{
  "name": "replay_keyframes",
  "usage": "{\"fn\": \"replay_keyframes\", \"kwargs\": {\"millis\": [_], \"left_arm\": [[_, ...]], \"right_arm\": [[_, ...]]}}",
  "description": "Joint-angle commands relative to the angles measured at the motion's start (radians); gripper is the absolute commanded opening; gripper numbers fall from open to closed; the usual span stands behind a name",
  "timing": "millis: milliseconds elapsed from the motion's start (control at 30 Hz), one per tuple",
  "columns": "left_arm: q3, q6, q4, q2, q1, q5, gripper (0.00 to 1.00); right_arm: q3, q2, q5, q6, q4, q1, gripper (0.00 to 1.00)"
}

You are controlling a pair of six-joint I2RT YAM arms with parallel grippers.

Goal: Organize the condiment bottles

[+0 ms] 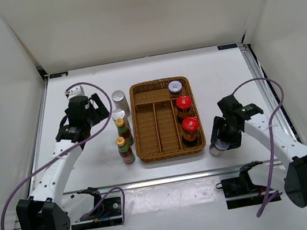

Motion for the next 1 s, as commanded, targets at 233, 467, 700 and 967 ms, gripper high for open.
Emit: {"fn": "replay_keyframes", "kwargs": {"millis": [233, 467, 700, 967], "left_arm": [[0.025, -0.007, 0.002, -0.022, -0.001, 0.021, 1.0], [0.025, -0.007, 0.002, -0.022, -0.001, 0.021, 1.0], [0.025, -0.007, 0.002, -0.022, -0.001, 0.032, 1.0], [0.016, -0.007, 0.002, -0.031, -0.001, 0.023, 1.0]], "right_arm": [[0.381, -0.109, 0.218, -0.018, -0.169, 0.015, 0.14], [0.807, 0.197, 0.123, -0.179, -0.018, 0.035, 0.02], [1.402, 0.682, 0.114, -0.328, -0.048, 0.211, 0.0], [1.817, 1.138, 0.178, -0.418, -0.13, 0.288, 0.04]]}}
